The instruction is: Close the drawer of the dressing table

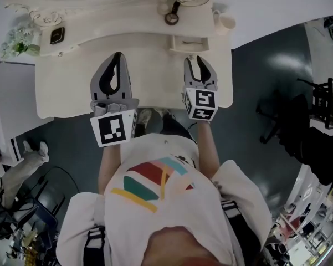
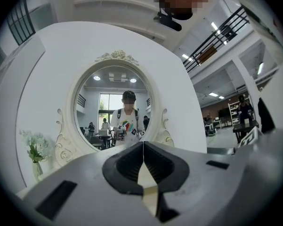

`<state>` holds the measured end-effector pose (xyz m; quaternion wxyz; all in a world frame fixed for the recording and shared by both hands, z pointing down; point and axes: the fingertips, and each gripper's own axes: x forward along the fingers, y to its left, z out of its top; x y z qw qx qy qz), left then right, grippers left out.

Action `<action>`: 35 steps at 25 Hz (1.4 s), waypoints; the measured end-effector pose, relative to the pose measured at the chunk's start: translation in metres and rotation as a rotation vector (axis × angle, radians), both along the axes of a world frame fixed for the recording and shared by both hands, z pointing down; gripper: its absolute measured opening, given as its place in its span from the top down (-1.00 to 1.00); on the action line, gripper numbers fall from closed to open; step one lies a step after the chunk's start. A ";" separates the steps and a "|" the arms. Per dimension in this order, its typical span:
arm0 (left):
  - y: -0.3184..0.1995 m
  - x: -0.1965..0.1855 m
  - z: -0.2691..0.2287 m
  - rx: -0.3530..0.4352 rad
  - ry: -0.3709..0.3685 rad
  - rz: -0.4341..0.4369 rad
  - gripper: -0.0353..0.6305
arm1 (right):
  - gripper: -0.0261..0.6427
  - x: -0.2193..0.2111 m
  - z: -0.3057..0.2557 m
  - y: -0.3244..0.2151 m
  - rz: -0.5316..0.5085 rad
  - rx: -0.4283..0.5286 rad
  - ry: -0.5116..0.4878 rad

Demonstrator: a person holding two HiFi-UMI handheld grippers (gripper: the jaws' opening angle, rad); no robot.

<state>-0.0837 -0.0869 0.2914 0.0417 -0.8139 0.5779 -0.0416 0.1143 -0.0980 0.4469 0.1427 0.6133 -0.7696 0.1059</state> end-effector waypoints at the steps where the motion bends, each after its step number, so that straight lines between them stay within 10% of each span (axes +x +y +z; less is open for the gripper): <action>1: 0.000 0.002 0.001 -0.003 -0.004 0.000 0.88 | 0.62 0.004 0.009 -0.002 0.009 -0.015 0.000; 16: 0.000 0.005 0.017 -0.036 -0.061 -0.032 0.88 | 0.62 0.022 0.094 -0.011 0.056 -0.215 0.002; 35: 0.004 0.002 0.020 -0.035 -0.068 -0.046 0.88 | 0.68 0.028 0.107 -0.018 0.089 -0.232 0.016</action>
